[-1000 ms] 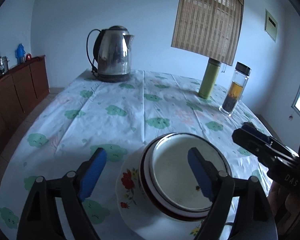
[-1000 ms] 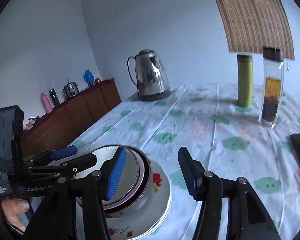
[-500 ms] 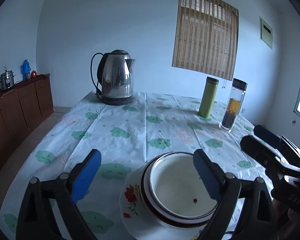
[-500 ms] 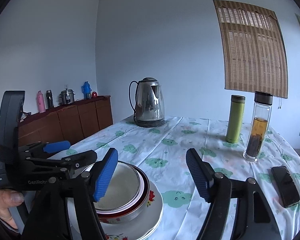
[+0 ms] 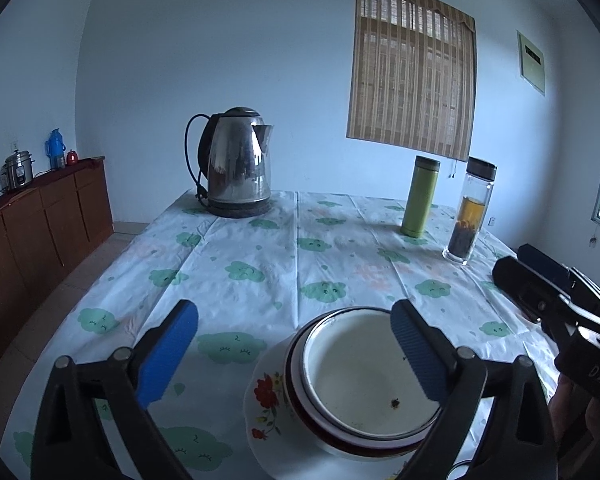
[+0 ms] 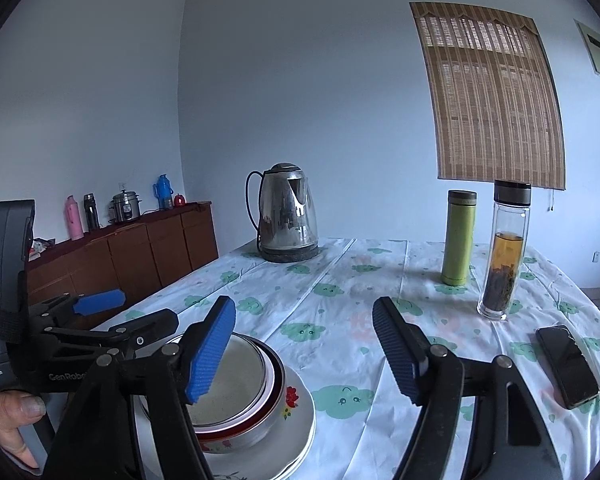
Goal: Organize plates and bowls
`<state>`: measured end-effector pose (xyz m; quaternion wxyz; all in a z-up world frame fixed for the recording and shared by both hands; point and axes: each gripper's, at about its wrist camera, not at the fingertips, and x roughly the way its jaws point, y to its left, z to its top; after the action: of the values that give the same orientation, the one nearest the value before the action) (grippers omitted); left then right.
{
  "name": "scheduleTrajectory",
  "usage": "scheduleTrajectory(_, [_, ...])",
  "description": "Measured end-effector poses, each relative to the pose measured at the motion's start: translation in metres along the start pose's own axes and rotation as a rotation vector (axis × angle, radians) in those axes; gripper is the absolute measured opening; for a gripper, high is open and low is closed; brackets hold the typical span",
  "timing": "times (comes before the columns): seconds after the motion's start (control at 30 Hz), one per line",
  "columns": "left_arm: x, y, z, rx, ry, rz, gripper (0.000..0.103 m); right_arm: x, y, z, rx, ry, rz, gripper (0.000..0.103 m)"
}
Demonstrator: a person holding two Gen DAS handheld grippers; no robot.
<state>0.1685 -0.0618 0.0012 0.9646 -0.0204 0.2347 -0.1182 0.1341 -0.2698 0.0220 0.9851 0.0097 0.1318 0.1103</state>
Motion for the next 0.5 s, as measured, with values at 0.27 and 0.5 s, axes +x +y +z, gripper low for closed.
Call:
scheduleTrajectory(0.27, [-0.0003, 0.0, -0.0004, 0.009, 0.002, 0.002, 0.099, -0.0015, -0.0006, -0.001, 0.007, 0.0, -0.002, 0.073])
scheduleTrajectory(0.5, [0.0, -0.0017, -0.0009, 0.01, 0.008, -0.005, 0.099, -0.0012, -0.0009, 0.0, 0.002, 0.004, -0.001, 0.073])
